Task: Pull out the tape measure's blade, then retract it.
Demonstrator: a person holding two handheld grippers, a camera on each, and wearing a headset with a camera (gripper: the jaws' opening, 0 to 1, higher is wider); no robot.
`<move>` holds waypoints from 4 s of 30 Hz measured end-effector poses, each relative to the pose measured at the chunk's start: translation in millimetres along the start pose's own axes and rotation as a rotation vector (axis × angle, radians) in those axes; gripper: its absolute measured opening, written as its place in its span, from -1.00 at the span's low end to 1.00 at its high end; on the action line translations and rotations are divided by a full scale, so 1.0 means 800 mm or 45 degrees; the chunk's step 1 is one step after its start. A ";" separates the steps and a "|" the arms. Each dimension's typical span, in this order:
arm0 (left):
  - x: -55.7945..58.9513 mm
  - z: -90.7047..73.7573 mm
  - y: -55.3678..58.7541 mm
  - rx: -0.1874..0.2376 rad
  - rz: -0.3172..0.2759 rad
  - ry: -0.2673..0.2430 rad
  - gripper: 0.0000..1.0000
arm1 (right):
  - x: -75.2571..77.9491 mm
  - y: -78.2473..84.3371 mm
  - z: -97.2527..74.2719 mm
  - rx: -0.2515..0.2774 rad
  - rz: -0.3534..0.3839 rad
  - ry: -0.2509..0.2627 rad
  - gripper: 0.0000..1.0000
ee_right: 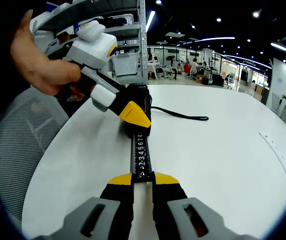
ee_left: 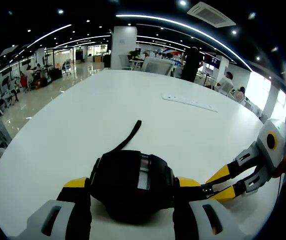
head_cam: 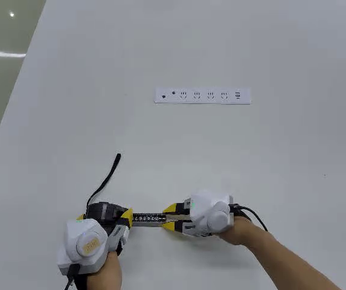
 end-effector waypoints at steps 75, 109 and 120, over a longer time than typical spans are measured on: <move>0.003 -0.001 0.001 0.009 -0.041 0.008 0.30 | -0.006 -0.042 0.075 0.002 -0.040 -0.011 -0.74; -0.001 -0.008 -0.002 0.014 -0.028 0.077 0.34 | -0.009 -0.042 0.058 -0.003 -0.002 0.036 -0.48; -0.018 -0.015 0.001 0.055 0.034 0.199 0.56 | -0.009 -0.036 0.030 0.026 0.065 0.103 -0.20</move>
Point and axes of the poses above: the centre of the closed fingertips' face, and the gripper's own axes: z roughly forward along the fingers, x roughly to its right, y roughly out of its underside, the point moved 8 cm from there along -z, roughly backward along the fingers, and after that the axes turned 8 degrees about z, right-handed, at the moved point
